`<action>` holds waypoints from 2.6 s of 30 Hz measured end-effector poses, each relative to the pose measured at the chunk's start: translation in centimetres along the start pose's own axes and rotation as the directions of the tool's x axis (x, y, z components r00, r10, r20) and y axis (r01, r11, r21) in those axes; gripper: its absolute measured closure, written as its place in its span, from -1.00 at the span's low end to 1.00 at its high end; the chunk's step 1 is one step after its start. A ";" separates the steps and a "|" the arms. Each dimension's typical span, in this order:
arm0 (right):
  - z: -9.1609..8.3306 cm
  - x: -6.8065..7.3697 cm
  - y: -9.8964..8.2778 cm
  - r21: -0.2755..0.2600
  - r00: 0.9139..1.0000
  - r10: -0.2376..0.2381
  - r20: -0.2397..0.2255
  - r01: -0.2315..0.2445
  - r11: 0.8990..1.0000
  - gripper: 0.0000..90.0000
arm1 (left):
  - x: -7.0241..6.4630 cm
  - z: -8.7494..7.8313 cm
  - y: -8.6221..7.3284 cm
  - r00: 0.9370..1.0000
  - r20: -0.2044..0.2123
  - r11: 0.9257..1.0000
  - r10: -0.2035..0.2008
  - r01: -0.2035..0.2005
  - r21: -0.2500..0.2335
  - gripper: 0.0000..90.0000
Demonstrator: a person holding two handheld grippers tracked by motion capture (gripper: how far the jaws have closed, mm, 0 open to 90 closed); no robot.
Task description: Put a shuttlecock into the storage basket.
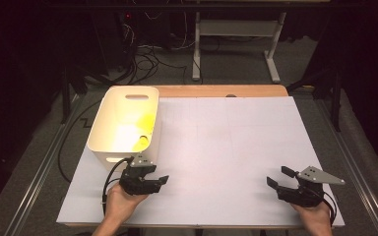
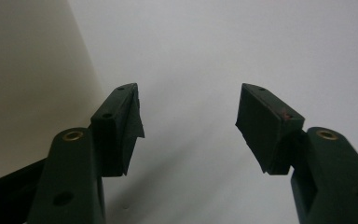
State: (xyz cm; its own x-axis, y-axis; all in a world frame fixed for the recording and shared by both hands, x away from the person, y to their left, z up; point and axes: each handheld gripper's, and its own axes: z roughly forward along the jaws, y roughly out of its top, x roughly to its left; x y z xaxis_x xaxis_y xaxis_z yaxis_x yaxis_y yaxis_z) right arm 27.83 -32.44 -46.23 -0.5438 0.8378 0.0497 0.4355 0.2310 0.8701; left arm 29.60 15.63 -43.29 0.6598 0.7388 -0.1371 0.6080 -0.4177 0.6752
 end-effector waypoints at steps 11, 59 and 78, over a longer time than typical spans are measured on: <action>0.0 0.0 0.0 -0.002 1.000 0.001 0.000 -0.001 1.000 -0.35 | 0.3 -0.6 -0.9 1.000 -0.024 0.999 -0.011 0.010 -0.036 -0.12; -0.2 0.0 0.0 -0.015 1.000 0.004 -0.004 -0.004 1.000 -0.35 | 3.5 -3.1 -6.0 0.985 -0.107 0.980 -0.138 0.121 -0.156 -0.15; -0.7 -0.2 0.0 -0.039 1.000 0.013 0.011 -0.013 0.999 -0.35 | 4.2 -3.8 -7.7 0.971 -0.124 0.951 -0.205 0.168 -0.261 -0.19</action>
State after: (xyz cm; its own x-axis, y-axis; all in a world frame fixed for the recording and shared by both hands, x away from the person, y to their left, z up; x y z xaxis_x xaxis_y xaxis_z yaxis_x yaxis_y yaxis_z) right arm 27.38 -32.96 -45.92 -0.5304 0.8459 0.0558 0.4142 0.2012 0.8877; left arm 25.97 23.94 -46.26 0.4615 0.8683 -0.1820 0.5737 -0.1355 0.8078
